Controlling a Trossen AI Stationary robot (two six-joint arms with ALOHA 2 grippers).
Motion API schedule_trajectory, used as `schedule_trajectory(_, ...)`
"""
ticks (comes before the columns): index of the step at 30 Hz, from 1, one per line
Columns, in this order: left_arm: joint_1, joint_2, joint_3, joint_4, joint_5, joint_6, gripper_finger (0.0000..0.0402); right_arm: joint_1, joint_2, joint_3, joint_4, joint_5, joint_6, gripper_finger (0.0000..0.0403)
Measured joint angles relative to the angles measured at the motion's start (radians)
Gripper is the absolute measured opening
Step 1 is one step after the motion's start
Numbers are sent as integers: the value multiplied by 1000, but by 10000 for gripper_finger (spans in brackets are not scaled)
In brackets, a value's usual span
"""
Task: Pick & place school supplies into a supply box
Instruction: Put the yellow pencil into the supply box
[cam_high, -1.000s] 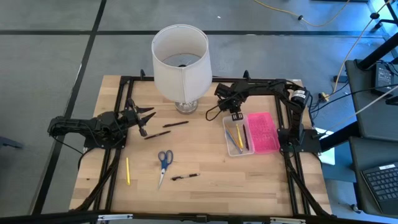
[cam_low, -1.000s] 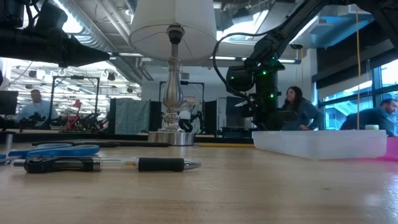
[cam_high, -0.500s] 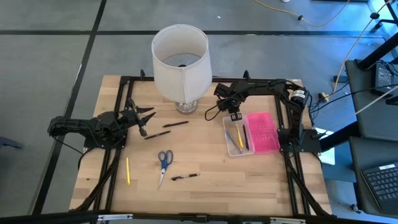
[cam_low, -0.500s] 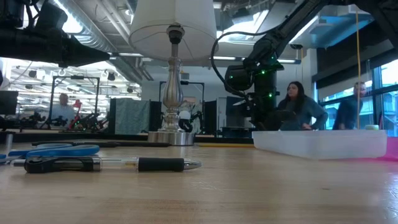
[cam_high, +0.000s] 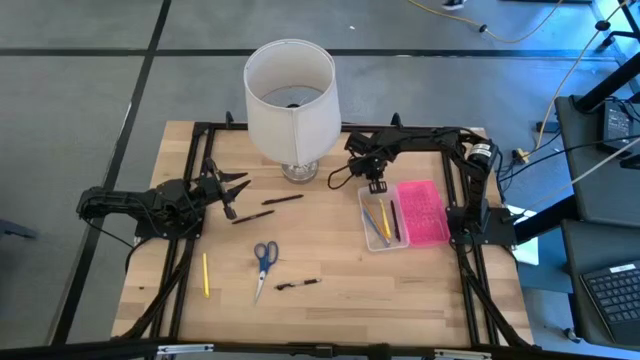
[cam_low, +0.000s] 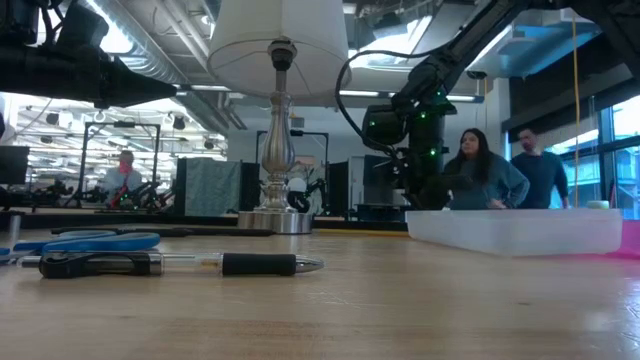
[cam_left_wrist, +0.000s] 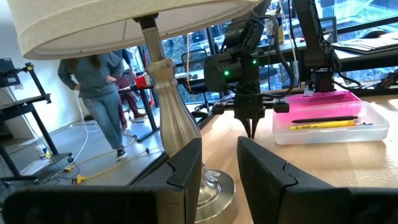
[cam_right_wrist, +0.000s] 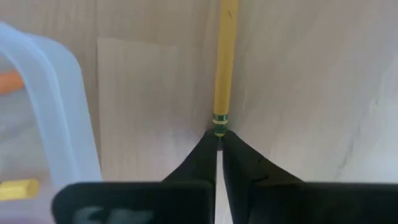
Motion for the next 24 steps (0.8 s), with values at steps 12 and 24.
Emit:
schedule_trajectory(12,0,0,0,0,0,0,98,0,-48,-2,-76,53,69,15)
schedule_trajectory(24,0,0,0,0,-1,0,98,-25,-187,-1,-153,57,134,15)
